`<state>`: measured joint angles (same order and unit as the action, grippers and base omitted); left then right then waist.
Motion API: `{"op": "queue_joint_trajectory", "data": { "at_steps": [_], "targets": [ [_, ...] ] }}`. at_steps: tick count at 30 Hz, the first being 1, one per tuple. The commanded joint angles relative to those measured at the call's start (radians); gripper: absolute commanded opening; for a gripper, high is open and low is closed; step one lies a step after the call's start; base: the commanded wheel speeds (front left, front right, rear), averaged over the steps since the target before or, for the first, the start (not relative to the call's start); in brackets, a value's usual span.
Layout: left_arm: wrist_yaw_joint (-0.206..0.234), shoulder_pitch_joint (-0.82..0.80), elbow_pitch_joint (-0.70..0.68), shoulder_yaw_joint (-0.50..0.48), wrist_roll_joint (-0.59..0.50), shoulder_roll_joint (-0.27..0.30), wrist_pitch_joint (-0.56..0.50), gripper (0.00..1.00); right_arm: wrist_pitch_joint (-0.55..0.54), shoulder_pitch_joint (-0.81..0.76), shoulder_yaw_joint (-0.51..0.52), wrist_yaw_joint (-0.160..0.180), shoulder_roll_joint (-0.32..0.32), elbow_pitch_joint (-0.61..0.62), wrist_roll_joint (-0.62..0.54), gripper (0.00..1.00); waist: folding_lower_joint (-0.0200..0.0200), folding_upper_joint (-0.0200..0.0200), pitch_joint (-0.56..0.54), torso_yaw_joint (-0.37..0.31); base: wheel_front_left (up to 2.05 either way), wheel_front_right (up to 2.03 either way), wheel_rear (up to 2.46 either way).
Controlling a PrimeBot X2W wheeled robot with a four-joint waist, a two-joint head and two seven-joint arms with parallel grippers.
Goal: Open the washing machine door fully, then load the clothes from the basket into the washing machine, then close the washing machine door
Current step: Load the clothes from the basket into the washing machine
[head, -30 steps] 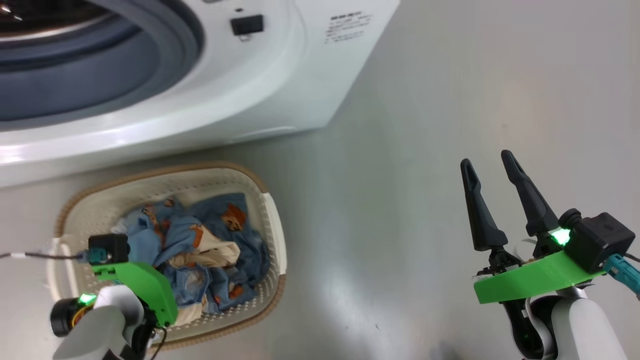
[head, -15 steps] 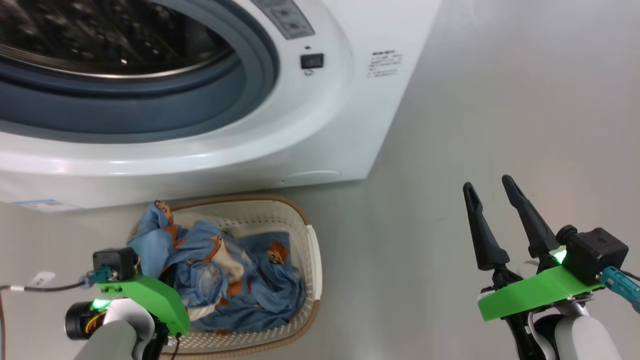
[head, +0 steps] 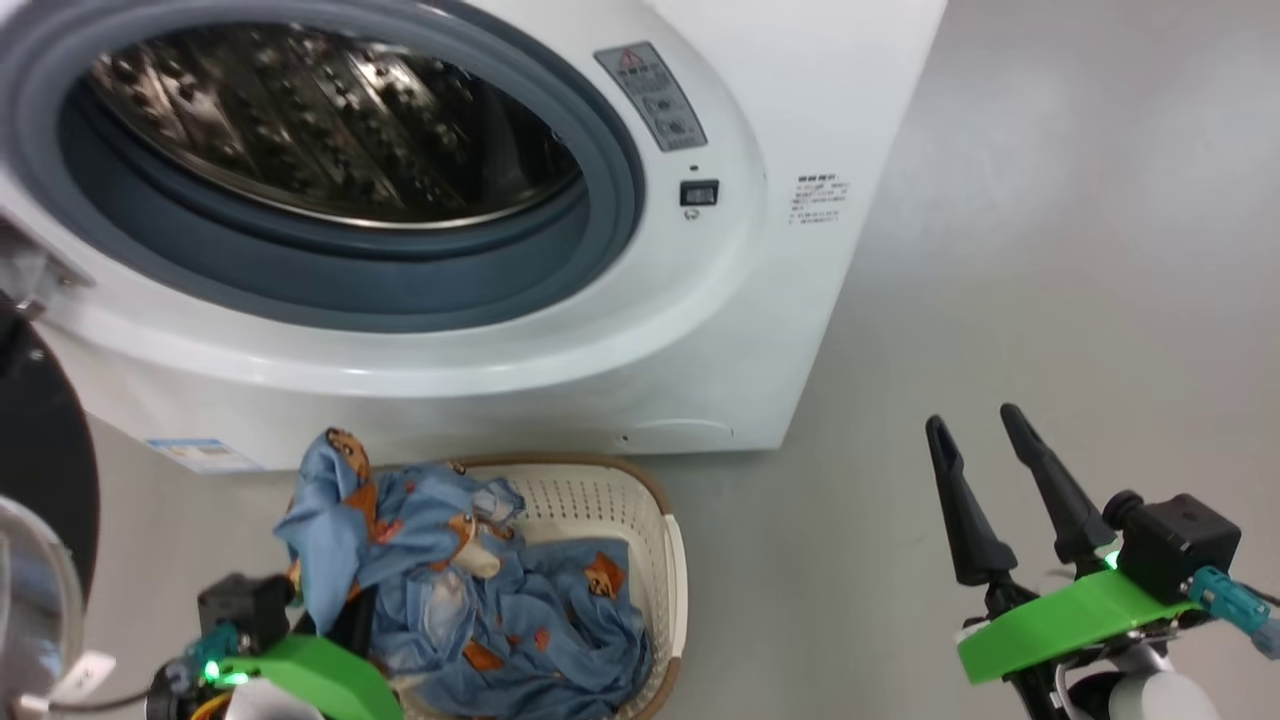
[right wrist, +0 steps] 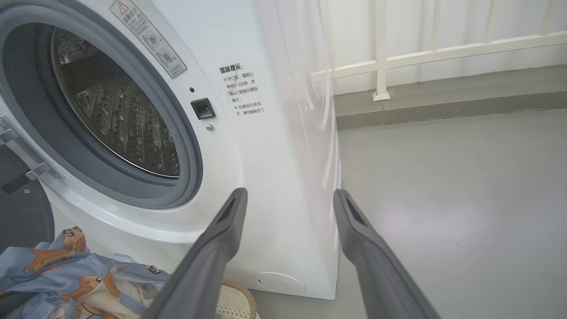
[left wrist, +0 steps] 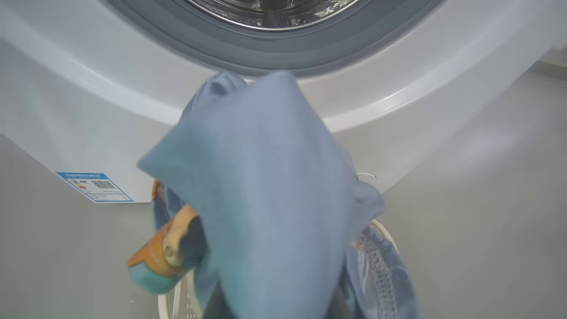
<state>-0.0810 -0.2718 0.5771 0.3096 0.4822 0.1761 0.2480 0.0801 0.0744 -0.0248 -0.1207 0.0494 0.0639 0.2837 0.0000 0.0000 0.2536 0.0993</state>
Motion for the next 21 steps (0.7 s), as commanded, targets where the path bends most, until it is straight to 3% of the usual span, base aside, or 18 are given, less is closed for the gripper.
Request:
{"op": "queue_joint_trajectory", "data": {
  "at_steps": [1, 21],
  "targets": [
    [-0.002, 0.029, -0.048, -0.053, -0.024, 0.024, 0.014, 0.0, 0.002, -0.015, -0.031, -0.01, 0.001, 0.018, 0.005, 1.0, 0.0, 0.0, -0.06, 0.019, 0.0, 0.0, 0.0],
    [-0.044, 0.233, -0.332, -0.197, -0.111, -0.047, 0.014, 0.0, 0.01, -0.091, -0.038, -0.01, 0.001, 0.0, 0.031, 1.0, 0.0, 0.0, -0.184, -0.009, 0.0, 0.0, 0.0]
  ]
}}
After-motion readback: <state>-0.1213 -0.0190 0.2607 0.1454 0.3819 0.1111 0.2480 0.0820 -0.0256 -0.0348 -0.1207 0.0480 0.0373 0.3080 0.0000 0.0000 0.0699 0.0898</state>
